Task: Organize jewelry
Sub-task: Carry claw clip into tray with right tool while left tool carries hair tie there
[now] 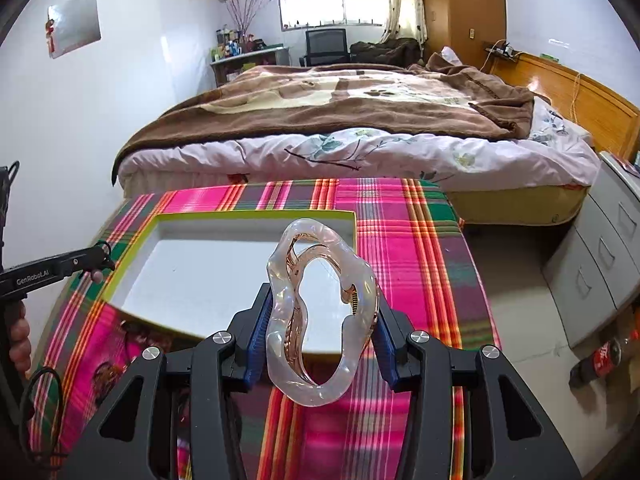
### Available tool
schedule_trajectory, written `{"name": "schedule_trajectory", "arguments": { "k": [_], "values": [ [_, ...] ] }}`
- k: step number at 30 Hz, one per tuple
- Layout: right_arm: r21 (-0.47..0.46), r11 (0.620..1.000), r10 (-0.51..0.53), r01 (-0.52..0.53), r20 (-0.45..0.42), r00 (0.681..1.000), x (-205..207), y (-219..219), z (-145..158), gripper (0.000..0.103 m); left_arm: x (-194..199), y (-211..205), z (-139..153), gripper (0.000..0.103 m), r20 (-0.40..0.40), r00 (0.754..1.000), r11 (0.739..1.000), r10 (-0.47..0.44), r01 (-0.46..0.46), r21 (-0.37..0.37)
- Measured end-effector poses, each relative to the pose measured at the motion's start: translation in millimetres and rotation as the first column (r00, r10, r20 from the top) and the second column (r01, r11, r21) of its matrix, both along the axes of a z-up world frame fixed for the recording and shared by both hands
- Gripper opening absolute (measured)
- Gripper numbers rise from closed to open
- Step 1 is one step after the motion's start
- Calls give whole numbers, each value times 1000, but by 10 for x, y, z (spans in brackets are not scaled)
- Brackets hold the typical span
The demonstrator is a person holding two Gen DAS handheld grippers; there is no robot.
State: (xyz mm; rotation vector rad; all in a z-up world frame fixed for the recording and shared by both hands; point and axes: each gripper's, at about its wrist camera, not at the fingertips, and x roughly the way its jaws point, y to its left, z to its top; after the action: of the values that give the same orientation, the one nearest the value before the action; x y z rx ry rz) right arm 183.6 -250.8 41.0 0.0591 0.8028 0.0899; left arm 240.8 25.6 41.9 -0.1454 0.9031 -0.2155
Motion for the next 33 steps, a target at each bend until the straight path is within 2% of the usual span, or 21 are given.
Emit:
{"name": "schedule_trajectory", "arguments": {
  "k": [8, 13, 23, 29, 33],
  "values": [
    [-27, 999, 19, -20, -61, 998, 393, 76, -245, 46, 395, -175, -238, 21, -49, 999, 1000, -19, 19, -3],
    [-36, 999, 26, -29, -95, 995, 544, 109, -393, 46, 529, -273, -400, 21, -76, 997, 999, -27, 29, 23],
    [-74, 996, 43, -51, -114, 993, 652, 200, -522, 46, 628, -339, -645, 21, -120, 992, 999, -26, 31, 40],
    [-71, 996, 46, -54, -112, 993, 680, 235, -553, 46, 664, -335, -652, 21, -118, 993, 999, -18, 24, 49],
    [-68, 996, 41, -49, -118, 992, 702, 245, -579, 46, 673, -329, -665, 26, -120, 993, 998, -16, 22, 51]
  ]
}}
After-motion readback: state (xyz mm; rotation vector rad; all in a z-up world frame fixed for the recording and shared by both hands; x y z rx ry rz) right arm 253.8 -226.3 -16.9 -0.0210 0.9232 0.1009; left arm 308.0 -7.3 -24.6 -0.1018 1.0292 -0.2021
